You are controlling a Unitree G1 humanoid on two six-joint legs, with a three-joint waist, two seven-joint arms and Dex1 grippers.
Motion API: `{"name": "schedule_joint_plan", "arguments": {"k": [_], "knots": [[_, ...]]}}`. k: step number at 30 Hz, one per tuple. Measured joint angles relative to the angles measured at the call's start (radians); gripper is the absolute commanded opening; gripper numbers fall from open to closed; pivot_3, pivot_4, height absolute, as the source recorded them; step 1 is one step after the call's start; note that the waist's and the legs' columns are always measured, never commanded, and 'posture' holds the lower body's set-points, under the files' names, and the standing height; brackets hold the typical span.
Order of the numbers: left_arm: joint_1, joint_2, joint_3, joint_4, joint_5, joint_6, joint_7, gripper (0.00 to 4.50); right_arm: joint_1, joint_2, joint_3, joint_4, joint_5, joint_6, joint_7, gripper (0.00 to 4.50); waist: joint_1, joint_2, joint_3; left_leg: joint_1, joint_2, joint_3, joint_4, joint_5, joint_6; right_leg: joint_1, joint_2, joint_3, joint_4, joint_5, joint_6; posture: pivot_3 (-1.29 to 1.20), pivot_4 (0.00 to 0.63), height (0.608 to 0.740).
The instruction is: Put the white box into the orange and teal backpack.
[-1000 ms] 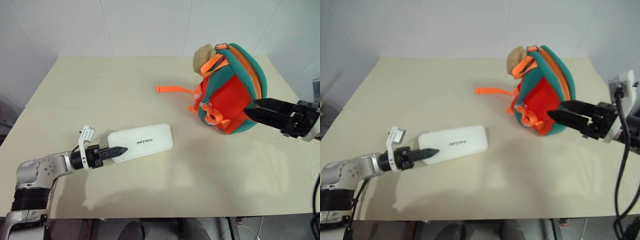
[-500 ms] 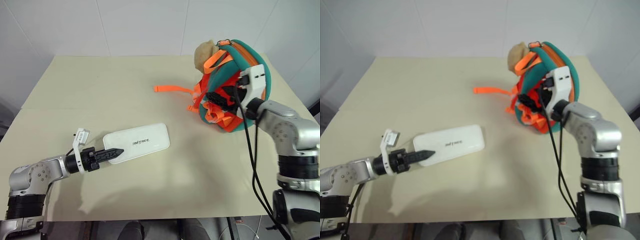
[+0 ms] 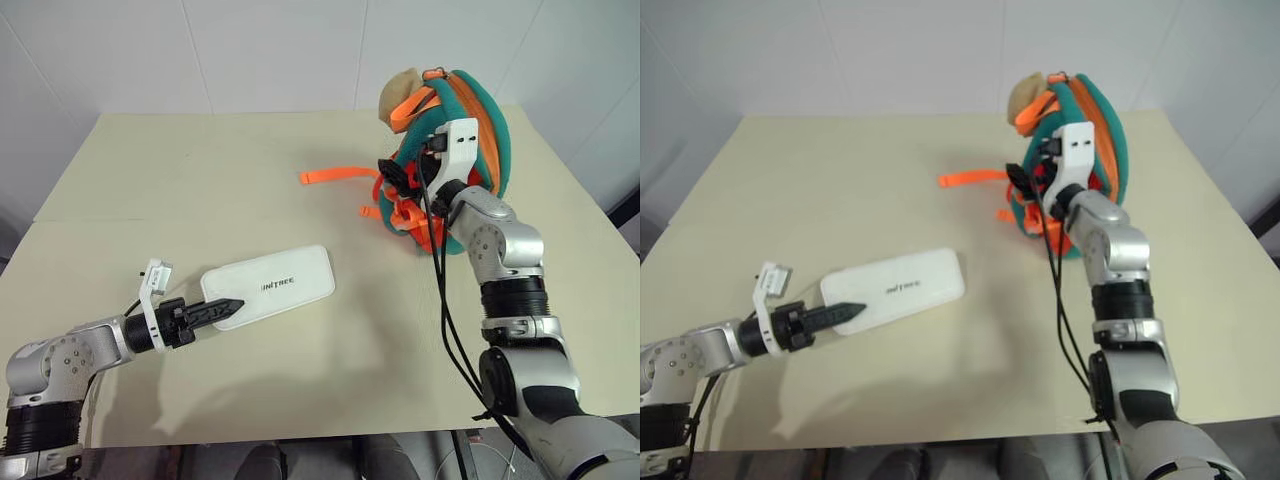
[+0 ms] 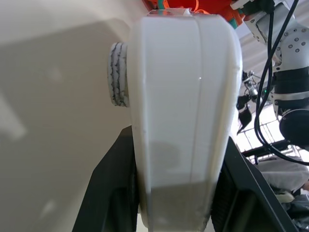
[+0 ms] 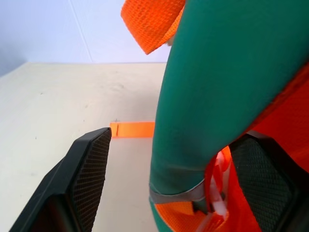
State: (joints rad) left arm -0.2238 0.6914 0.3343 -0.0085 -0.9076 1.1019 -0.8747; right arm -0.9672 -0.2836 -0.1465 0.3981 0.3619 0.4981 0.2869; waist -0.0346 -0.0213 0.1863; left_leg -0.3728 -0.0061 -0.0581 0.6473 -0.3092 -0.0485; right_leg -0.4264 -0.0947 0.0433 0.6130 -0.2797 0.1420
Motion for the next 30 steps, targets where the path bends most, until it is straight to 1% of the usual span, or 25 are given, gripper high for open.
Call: {"name": "schedule_joint_plan", "arguments": {"k": [3, 7, 12, 14, 15, 16, 18, 21, 22, 24, 28, 30], "knots": [[0.004, 0.0, 0.004, -0.015, -0.003, 0.001, 0.009, 1.4, 0.0, 0.037, -0.022, -0.002, -0.007, -0.013, -0.074, 4.46, 0.0, 0.0, 0.0, 0.0, 0.0, 0.0, 0.0, 0.0, 0.0, 0.0, 0.0, 0.0, 0.0, 0.0, 0.0, 0.0, 0.15, 0.74], [0.007, 0.0, 0.009, -0.015, -0.005, 0.002, 0.012, 1.4, -0.001, 0.105, -0.027, 0.021, -0.065, -0.111, -0.186, 4.46, -0.002, 0.0, 0.0, 0.0, 0.0, 0.0, 0.0, 0.0, -0.001, 0.0, 0.0, 0.0, 0.001, 0.0, -0.001, 0.0, 0.15, 0.74], [0.003, -0.008, 0.008, -0.015, -0.006, 0.003, 0.021, 1.4, -0.032, 0.178, -0.017, 0.136, -0.15, -0.274, -0.307, 4.46, -0.015, 0.0, 0.0, 0.0, 0.0, 0.0, 0.0, 0.001, -0.001, 0.0, 0.0, 0.0, 0.001, 0.0, -0.001, 0.0, 0.15, 0.74], [0.0, -0.008, 0.008, -0.015, -0.006, 0.003, 0.022, 1.4, -0.044, 0.187, -0.016, 0.173, -0.166, -0.323, -0.328, 4.46, -0.017, 0.0, 0.0, 0.0, 0.0, 0.0, 0.0, 0.001, -0.001, 0.0, 0.0, 0.0, 0.001, 0.0, -0.001, 0.0, 0.15, 0.74], [0.0, -0.008, 0.008, -0.015, -0.006, 0.003, 0.022, 1.4, -0.048, 0.189, -0.016, 0.195, -0.175, -0.351, -0.337, 4.08, -0.018, 0.0, 0.0, 0.0, 0.0, 0.0, 0.0, 0.001, -0.001, 0.0, 0.0, 0.0, 0.001, 0.0, -0.001, 0.0, 0.15, 0.74], [-0.001, -0.008, 0.008, -0.015, -0.006, 0.003, 0.022, 1.4, -0.048, 0.191, -0.016, 0.21, -0.183, -0.373, -0.342, 3.88, -0.019, 0.0, 0.0, 0.0, 0.0, 0.0, 0.0, 0.001, -0.001, 0.0, 0.0, 0.0, 0.001, 0.0, -0.001, 0.0, 0.15, 0.74], [0.0, -0.008, 0.008, -0.015, -0.006, 0.003, 0.023, 1.4, -0.049, 0.193, -0.016, 0.239, -0.188, -0.41, -0.344, 3.26, -0.022, 0.0, 0.0, 0.0, 0.0, 0.0, -0.001, 0.001, -0.001, 0.0, 0.0, -0.001, 0.001, 0.0, -0.001, 0.0, 0.15, 0.74], [0.0, -0.008, 0.009, -0.015, -0.008, 0.003, 0.026, 1.4, -0.049, 0.199, -0.016, 0.27, -0.191, -0.45, -0.339, 2.14, -0.024, 0.0, 0.0, 0.0, 0.0, 0.0, -0.001, 0.001, -0.001, -0.001, 0.0, -0.001, 0.001, 0.0, -0.001, 0.0, 0.15, 0.74], [0.001, -0.008, 0.009, -0.015, -0.008, 0.003, 0.027, 1.4, -0.049, 0.201, -0.017, 0.275, -0.189, -0.456, -0.335, 1.94, -0.024, 0.0, 0.0, 0.0, 0.0, 0.0, -0.001, 0.001, -0.001, -0.001, 0.0, -0.001, 0.001, 0.0, -0.001, 0.0, 0.15, 0.74], [0.001, -0.009, 0.009, -0.015, -0.01, 0.003, 0.03, 1.4, -0.049, 0.208, -0.024, 0.286, -0.175, -0.47, -0.313, 1.36, -0.025, 0.0, 0.0, 0.001, 0.0, 0.0, 0.0, 0.001, -0.001, -0.001, 0.0, -0.001, 0.002, 0.0, -0.001, 0.0, 0.15, 0.74], [0.001, -0.012, 0.009, -0.015, -0.011, 0.003, 0.033, 1.4, -0.049, 0.222, -0.06, 0.28, -0.078, -0.46, -0.18, 1.36, -0.024, 0.0, 0.0, 0.001, 0.0, 0.0, 0.0, 0.001, -0.001, 0.0, 0.0, -0.001, 0.002, 0.0, -0.001, 0.0, 0.15, 0.74], [0.0, -0.012, 0.009, -0.015, -0.01, 0.001, 0.033, 1.4, -0.045, 0.216, -0.074, 0.236, 0.001, -0.384, -0.078, 1.36, -0.024, 0.0, 0.0, 0.001, 0.0, 0.0, 0.0, 0.001, -0.001, 0.0, 0.0, -0.001, 0.002, 0.0, -0.001, 0.0, 0.15, 0.74]]}}
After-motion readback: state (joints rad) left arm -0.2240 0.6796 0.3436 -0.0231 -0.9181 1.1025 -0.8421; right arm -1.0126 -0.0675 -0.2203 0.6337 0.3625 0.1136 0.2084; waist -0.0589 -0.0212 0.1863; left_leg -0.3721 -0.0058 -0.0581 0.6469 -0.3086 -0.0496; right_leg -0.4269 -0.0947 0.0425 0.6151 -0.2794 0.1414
